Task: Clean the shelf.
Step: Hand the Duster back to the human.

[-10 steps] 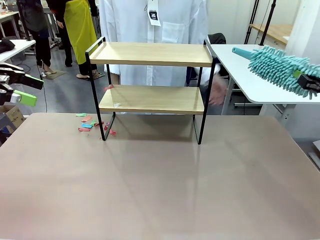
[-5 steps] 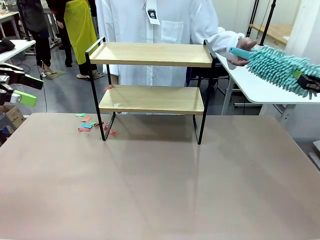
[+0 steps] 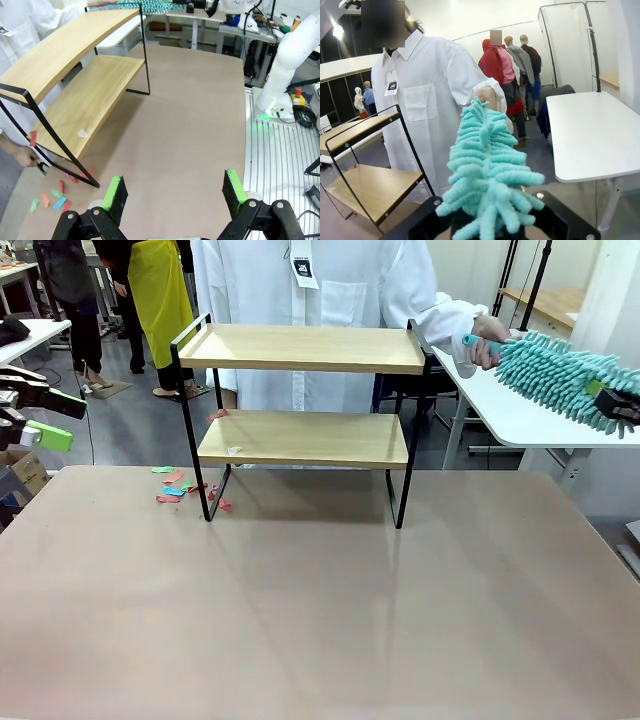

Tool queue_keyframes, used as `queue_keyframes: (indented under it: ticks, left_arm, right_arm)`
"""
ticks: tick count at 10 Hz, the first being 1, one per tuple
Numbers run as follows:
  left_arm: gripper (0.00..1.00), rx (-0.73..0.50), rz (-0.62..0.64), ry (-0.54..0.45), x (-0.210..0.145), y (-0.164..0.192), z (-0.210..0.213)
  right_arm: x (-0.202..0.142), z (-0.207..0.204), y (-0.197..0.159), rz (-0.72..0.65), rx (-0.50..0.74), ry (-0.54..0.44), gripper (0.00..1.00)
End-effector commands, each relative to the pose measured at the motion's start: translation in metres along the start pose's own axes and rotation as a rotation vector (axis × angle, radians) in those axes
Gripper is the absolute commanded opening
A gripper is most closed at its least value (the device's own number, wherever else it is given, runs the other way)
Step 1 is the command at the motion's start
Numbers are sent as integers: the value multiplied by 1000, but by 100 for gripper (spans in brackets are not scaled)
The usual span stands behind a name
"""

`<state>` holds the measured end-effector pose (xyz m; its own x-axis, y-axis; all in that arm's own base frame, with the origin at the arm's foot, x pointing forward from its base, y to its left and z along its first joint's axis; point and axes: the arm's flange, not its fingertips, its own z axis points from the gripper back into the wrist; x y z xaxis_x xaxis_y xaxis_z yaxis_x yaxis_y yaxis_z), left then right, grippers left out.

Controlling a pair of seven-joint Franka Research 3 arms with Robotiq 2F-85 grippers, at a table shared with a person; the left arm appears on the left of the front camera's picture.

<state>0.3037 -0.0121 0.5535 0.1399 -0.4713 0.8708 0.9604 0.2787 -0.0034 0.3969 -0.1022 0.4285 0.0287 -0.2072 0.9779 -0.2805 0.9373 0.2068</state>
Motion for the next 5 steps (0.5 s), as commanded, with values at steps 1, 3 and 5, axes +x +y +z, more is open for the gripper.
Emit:
queue_keyframes:
  ticks: [1, 3, 5]
  left_arm:
    - [100, -6, -18, -27, 2, 2, -3]
    - [100, -6, -18, -27, 2, 2, -3]
    - [100, -6, -18, -27, 2, 2, -3]
  right_arm:
    - [3, 1, 1, 9, -7, -3, 17]
    - [2, 3, 0, 2, 14, -5, 74]
    - [15, 10, 1, -28, 37, -6, 100]
